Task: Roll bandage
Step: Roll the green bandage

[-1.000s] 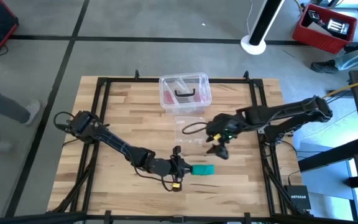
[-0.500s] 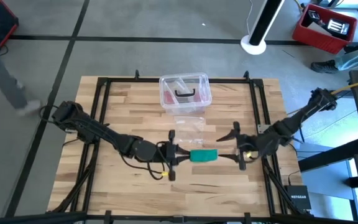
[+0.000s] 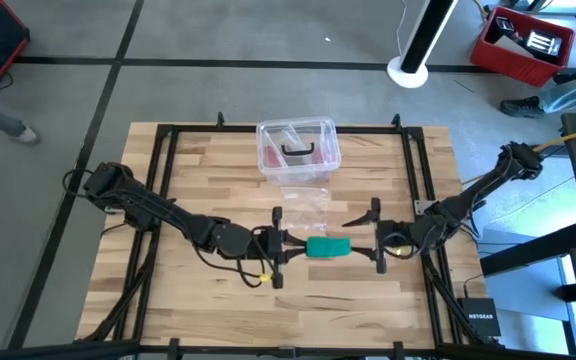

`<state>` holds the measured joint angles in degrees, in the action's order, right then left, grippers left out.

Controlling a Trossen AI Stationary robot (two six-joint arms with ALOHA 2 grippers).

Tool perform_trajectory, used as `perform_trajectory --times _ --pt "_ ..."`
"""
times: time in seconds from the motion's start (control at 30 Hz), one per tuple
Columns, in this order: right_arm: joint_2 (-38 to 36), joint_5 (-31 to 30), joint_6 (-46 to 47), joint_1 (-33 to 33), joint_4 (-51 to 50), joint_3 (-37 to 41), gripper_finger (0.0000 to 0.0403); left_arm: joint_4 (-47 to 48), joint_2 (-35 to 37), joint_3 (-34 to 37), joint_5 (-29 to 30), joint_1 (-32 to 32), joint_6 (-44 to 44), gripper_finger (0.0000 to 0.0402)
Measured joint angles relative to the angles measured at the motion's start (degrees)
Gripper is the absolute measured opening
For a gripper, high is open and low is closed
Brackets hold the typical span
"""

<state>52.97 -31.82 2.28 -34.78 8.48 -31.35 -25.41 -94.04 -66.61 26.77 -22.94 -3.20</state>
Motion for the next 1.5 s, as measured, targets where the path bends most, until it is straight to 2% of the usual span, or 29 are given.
perform_trajectory --times 0.1,0.23,0.37,0.4,0.5,0.67,0.83,0.93,1.13,1.27,1.37,1.5 --pt "2.6 2.8 -0.9 0.8 1.5 0.0 0.0219 0.0 0.0 0.0 0.0 0.0 0.0 0.0015" --pt "5.4 3.4 -5.0 0.7 9.0 -0.1 0.0129 -0.2 0.0 0.0 0.0 0.0 -0.2 0.0015" --pt "7.4 1.4 -7.7 0.8 9.5 0.0 0.0024 -0.7 0.0 0.0 0.0 -0.1 0.0 0.0015" --pt "7.7 0.2 -8.5 0.8 9.7 0.0 0.0014 -0.7 0.0 0.0 -0.2 -0.2 0.1 0.0015" --pt "8.9 -2.2 -9.5 0.8 11.7 0.0 0.002 -2.0 0.0 0.0 -3.0 -0.3 1.0 0.0015" --pt "9.1 -5.2 -15.3 0.8 15.0 0.0 0.0006 -7.1 0.0 0.0 -13.5 -0.4 1.9 0.0015" --pt "9.1 -6.1 -16.2 0.8 15.8 0.0 0.0006 -10.5 -0.1 0.0 -14.4 -0.6 0.8 0.0015" --pt "9.1 -5.6 -15.4 0.6 15.8 0.0 0.0006 -12.5 -0.1 0.0 -12.7 -0.6 -1.2 0.0015" --pt "9.1 -3.2 -10.4 0.7 15.7 0.0 0.0011 -11.5 -0.1 0.0 -0.3 -0.6 -9.2 0.0015" --pt "9.1 -3.3 -4.2 0.7 15.8 0.0 0.0015 -10.7 -0.1 0.0 0.9 -0.3 -10.6 0.0015" --pt "9.1 -4.7 -1.3 0.8 15.8 0.0 0.004 -9.9 -0.1 0.0 1.0 -0.3 -10.6 0.0015" --pt "9.1 -4.8 -1.1 0.8 15.9 0.0 0.0105 -9.3 -0.1 0.0 1.0 -0.4 -10.5 0.0015"
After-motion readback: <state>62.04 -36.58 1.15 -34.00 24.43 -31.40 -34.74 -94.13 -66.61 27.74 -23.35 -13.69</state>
